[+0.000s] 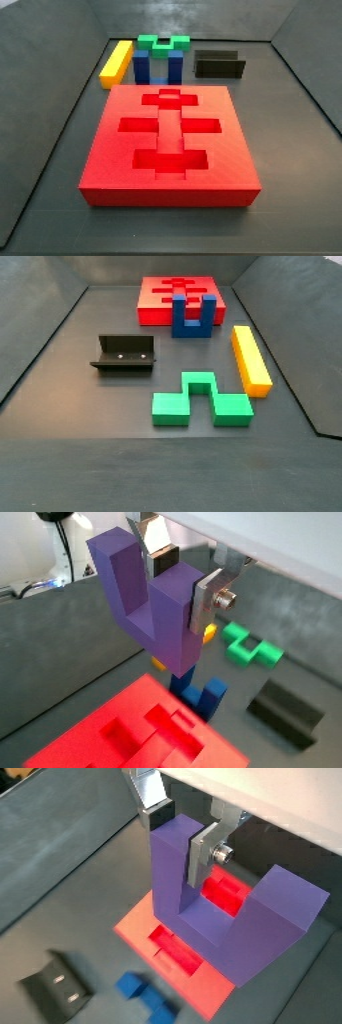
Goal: Pick up the purple object. Move up. Place the purple object on the fixture. Regrasp the purple object. Move to above the board. Insert the purple object.
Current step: Move to above the board, then insert the purple object.
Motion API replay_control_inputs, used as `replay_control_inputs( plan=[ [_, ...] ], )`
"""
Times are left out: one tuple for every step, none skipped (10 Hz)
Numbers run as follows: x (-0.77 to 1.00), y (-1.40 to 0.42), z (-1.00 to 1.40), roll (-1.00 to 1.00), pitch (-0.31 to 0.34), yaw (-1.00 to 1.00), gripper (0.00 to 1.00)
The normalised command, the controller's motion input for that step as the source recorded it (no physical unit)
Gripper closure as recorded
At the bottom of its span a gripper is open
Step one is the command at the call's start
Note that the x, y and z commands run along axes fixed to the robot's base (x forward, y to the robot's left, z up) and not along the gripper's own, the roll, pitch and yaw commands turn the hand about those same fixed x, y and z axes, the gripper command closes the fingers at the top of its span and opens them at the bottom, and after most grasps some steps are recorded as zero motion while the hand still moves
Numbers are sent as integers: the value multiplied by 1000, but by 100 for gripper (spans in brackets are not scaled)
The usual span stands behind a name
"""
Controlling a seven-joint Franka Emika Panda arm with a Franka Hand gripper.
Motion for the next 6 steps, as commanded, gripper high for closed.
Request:
replay_control_inputs(
  plan=[
    [-51,32,9,-665,-36,-19,100],
    [-50,26,-4,-406,-47,-12,100],
    [-36,17,-4,-273,-44,-9,100],
    [169,0,-149,0,-30,0,100],
    [183,0,-163,0,-34,0,100],
    [186,0,-191,0,-50,0,100]
  ],
)
